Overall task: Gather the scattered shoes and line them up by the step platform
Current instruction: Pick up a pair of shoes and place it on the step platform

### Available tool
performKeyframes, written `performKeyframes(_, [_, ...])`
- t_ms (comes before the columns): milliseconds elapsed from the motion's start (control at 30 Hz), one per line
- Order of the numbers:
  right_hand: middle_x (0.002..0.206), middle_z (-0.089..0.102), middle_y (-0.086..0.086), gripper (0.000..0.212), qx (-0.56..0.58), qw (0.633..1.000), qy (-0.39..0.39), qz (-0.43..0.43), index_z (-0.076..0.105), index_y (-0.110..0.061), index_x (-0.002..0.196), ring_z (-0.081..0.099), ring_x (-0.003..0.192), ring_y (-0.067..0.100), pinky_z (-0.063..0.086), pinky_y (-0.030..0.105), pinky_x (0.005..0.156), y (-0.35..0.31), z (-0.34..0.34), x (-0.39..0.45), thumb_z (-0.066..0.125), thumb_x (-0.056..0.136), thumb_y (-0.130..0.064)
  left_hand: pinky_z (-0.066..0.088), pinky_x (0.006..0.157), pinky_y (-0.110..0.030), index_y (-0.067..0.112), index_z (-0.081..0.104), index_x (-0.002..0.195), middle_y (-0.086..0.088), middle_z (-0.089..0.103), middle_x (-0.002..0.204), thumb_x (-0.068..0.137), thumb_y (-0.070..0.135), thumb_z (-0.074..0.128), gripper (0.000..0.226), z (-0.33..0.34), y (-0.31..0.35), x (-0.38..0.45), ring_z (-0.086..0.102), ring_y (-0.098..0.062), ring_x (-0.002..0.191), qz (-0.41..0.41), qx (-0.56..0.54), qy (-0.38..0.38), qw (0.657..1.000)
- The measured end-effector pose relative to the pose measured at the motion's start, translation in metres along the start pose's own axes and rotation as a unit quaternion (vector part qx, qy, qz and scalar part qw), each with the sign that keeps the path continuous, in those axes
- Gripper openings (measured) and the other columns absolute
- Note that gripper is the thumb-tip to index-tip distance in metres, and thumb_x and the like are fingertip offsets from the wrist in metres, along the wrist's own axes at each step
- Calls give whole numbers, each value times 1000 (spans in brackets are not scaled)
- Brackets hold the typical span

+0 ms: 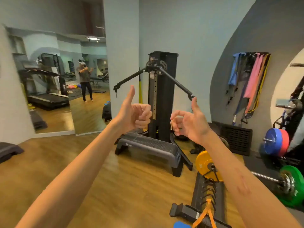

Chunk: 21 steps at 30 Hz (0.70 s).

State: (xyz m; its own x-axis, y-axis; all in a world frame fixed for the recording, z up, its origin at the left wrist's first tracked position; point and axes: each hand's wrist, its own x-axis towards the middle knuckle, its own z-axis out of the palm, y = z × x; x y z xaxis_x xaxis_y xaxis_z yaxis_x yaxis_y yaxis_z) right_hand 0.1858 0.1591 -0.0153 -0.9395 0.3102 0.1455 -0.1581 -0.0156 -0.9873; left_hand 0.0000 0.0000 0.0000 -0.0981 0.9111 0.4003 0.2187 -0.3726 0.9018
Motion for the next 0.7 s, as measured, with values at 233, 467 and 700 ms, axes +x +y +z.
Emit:
performKeyframes(233, [146,48,-11,76,-112,965,-236,-6,41,-41,143,38,139,15,26,53,114,38,102,44,24,81,-82,43,94,-35,28,31,145,-2,46,137,66,90,39,101,-18,15,-139,52,-10,118,-74,238,306,919])
performKeyframes(467, [153,34,-19,61,-123,863,-464,-155,25,-36,152,26,143,0,22,42,117,78,271,-7,26,94,-56,32,111,-40,50,18,140,20,34,144,76,80,43,74,53,63,-337,37,2,130,-184,321,535,760])
performKeyframes(700, [150,39,-5,48,-35,707,-700,-91,28,-20,147,34,141,10,25,43,117,78,446,-187,21,100,-24,36,105,-24,23,23,150,-2,43,142,94,45,41,63,276,135,-503,44,-4,127,-294,391,661,569])
